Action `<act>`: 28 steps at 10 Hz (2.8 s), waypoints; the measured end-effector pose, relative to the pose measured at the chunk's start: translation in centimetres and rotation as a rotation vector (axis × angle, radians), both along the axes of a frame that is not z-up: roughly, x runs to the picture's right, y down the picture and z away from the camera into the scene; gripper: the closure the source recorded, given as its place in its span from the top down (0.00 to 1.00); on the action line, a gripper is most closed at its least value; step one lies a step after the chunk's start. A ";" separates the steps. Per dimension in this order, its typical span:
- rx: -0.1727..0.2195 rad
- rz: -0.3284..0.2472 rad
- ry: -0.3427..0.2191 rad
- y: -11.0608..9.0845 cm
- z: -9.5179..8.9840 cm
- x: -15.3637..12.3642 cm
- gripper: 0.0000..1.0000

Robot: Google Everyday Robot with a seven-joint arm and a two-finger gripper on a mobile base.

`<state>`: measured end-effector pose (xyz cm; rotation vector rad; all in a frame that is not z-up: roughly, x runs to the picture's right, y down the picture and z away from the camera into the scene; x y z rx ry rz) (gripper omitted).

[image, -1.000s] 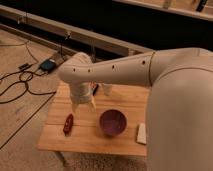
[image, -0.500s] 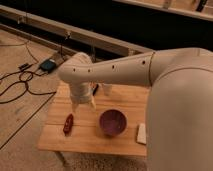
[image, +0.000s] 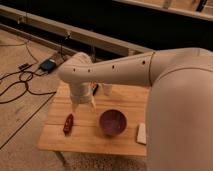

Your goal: Place the eraser on the white sponge

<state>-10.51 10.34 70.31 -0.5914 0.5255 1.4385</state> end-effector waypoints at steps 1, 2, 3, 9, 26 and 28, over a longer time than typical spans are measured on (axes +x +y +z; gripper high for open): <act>0.000 0.000 0.000 0.0 0.0 0.0 0.65; 0.000 0.000 0.000 0.0 0.0 0.0 0.65; 0.000 0.000 0.000 0.0 0.0 0.0 0.65; 0.000 0.000 0.000 0.0 0.0 0.0 0.65; 0.167 -0.556 -0.301 0.5 -0.2 0.1 0.65; 0.166 -0.571 -0.306 0.6 -0.2 0.2 0.65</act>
